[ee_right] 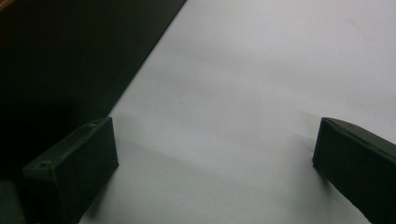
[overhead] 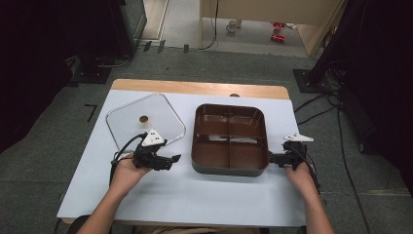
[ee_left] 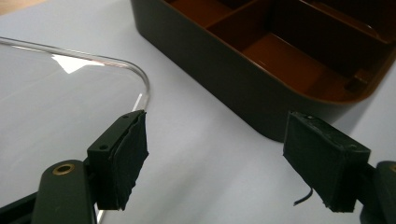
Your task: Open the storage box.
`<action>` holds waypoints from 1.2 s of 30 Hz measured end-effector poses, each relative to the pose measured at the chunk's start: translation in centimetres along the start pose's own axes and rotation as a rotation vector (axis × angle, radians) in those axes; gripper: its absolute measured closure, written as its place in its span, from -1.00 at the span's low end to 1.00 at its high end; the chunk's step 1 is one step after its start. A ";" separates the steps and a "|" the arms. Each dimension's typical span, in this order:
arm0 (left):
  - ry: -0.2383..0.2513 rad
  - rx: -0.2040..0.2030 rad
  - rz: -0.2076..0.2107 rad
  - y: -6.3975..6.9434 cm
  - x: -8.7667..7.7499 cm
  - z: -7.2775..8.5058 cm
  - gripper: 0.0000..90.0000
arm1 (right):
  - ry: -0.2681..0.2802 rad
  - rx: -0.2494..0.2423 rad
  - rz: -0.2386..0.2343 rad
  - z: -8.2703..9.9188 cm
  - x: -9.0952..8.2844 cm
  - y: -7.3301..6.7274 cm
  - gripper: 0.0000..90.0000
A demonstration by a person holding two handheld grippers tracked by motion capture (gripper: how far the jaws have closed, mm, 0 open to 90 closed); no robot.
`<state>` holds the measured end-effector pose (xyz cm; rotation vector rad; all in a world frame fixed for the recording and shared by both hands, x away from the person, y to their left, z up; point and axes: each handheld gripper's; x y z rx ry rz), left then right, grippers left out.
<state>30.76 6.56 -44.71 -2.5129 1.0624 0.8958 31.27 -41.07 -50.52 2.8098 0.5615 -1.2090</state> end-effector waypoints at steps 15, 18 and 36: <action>-0.075 0.100 0.011 1.9 3.4 2.0 -0.52 | 0.000 0.001 0.000 0.0 0.0 0.0 -1.00; -0.083 0.111 0.004 1.9 4.0 2.2 -0.52 | 0.000 0.000 0.000 0.0 0.0 0.0 -1.00; -0.054 0.103 0.001 1.7 5.2 2.4 -0.55 | 0.000 0.000 0.000 0.0 0.0 0.0 -1.00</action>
Point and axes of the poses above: each handheld gripper's, and its own axes: x roughly forward along the jaws, z roughly out of its underside, y roughly to its right, and after that the axes turned 7 degrees about -z, right-handed
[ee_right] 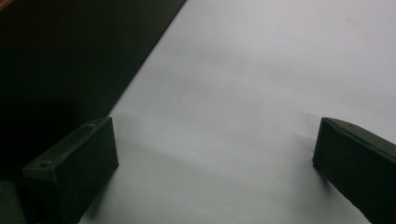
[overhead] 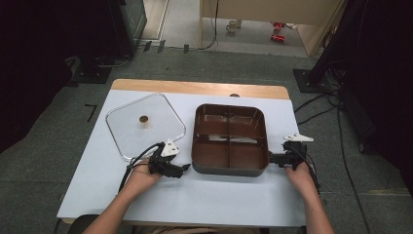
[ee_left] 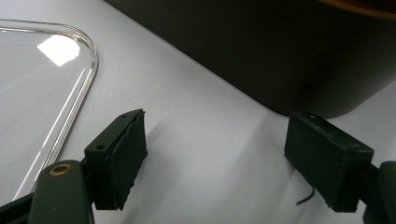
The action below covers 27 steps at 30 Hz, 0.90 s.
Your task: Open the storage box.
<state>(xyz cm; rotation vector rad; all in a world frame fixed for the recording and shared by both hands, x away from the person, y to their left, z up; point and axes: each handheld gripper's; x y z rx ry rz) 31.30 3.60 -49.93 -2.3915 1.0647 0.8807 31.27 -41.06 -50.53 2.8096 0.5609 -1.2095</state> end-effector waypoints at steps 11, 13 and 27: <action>0.000 -0.002 -0.007 0.0 0.0 0.0 -0.57 | -0.001 0.001 0.000 0.0 0.0 0.0 -1.00; 0.000 -0.001 -0.008 0.0 0.0 0.0 -0.57 | 0.000 0.000 0.000 0.0 0.0 0.0 -1.00; -0.020 -0.048 -0.057 0.3 0.1 0.0 -0.73 | 0.000 -0.001 0.000 0.0 0.0 0.0 -1.00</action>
Point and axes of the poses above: each handheld gripper's, and its own axes: x roughly forward along the jaws, z roughly out of its underside, y roughly to its right, and after that the axes turned 7 degrees about -z, right-handed
